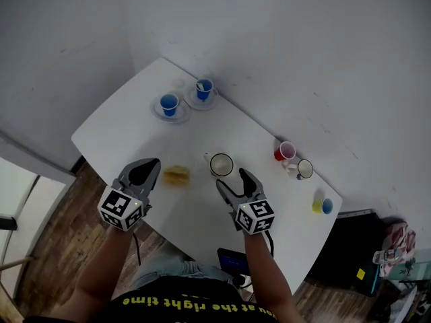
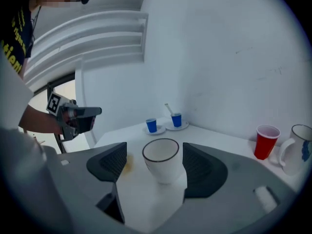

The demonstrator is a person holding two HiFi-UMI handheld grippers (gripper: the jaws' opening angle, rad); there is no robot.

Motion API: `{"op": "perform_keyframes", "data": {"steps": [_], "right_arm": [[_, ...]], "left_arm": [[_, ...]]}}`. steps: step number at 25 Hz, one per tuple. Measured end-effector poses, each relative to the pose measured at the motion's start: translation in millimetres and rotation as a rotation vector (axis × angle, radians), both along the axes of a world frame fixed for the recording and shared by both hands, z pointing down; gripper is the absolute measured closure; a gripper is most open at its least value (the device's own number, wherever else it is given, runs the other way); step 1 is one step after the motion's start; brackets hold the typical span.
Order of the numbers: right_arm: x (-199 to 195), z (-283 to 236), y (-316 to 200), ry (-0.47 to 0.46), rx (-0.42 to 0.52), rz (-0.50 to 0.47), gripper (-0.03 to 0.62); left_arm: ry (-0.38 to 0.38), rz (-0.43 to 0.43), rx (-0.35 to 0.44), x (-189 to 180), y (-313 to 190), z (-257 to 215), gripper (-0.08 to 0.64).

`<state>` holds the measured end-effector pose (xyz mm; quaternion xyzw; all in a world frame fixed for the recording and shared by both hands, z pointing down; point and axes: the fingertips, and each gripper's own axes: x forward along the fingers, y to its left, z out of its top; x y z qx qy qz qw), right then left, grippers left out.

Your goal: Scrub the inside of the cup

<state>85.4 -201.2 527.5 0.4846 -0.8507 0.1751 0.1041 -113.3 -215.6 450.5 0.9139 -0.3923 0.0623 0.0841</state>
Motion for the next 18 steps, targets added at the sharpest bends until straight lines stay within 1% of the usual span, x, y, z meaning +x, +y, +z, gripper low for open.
{"op": "perform_keyframes", "data": {"steps": [2, 5, 8, 9, 14, 18], "right_arm": [[-3, 16, -8, 0.038, -0.02, -0.009, 0.212], [-7, 35, -19, 0.114, -0.012, -0.005, 0.196], [-7, 55, -27, 0.167, -0.01, 0.008, 0.147], [-8, 63, -29, 0.179, -0.016, 0.003, 0.143], [-18, 87, -39, 0.227, -0.031, -0.034, 0.14], [-18, 92, -47, 0.222, -0.043, -0.038, 0.143]], "left_arm": [[-0.003, 0.003, -0.003, 0, -2, 1, 0.56], [0.007, -0.004, -0.015, 1, -6, 2, 0.56], [0.016, -0.004, -0.019, 4, -8, 2, 0.56], [0.014, -0.002, -0.017, 5, -9, 3, 0.56], [0.007, -0.006, -0.018, 2, -13, 5, 0.56], [0.0, -0.013, -0.032, -3, -14, 12, 0.56]]}}
